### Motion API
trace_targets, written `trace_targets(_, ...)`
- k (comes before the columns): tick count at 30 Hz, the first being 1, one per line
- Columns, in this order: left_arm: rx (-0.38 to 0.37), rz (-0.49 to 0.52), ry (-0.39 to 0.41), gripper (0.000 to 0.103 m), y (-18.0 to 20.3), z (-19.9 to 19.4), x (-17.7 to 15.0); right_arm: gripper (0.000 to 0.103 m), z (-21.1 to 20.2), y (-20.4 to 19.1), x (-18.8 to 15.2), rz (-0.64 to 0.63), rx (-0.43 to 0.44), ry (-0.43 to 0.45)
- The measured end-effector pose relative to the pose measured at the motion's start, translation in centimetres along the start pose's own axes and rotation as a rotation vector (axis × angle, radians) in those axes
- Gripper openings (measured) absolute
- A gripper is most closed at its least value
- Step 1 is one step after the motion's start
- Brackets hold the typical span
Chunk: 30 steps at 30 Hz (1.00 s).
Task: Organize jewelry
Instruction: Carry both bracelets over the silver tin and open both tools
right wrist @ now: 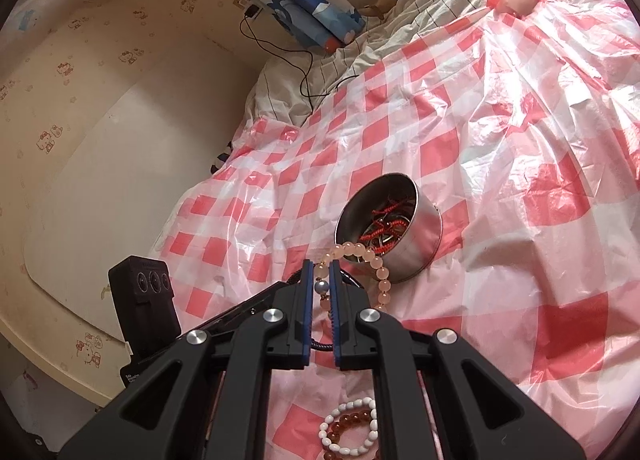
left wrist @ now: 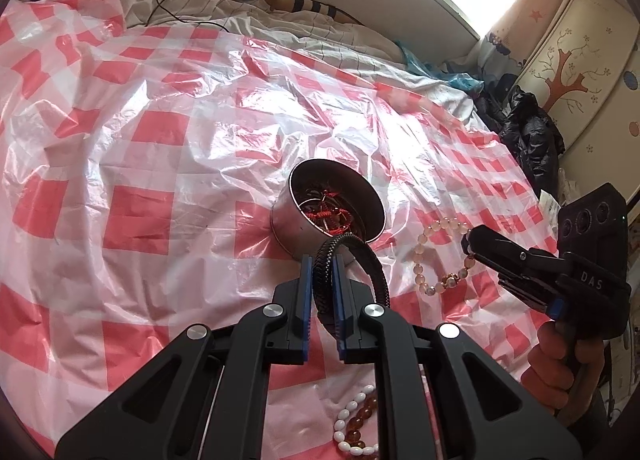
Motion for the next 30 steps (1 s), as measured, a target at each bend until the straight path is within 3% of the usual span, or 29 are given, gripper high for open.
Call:
trace_targets(21,-0.041,-0.045,0.077,0.009,1.0,2.8,4.1,0.009,0.4,-0.7,3.6,-0.028,-0.040,0.094)
trace_targets(30,-0.046,-0.050,0.117,0.009,0.5,4.0,5.3,0.009,1.8,-2.2,4.6,-0.122,-0.108,0.155)
Point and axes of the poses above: each gripper's, at about its wrist camera, not at the fingertips, and z roughly the way its jaws point, y to its right, x to its top, the point moved 5 cm from there along z, roughly the way its jaws point, and after that the axes turned 13 degrees about -x, right-handed, at the moved point
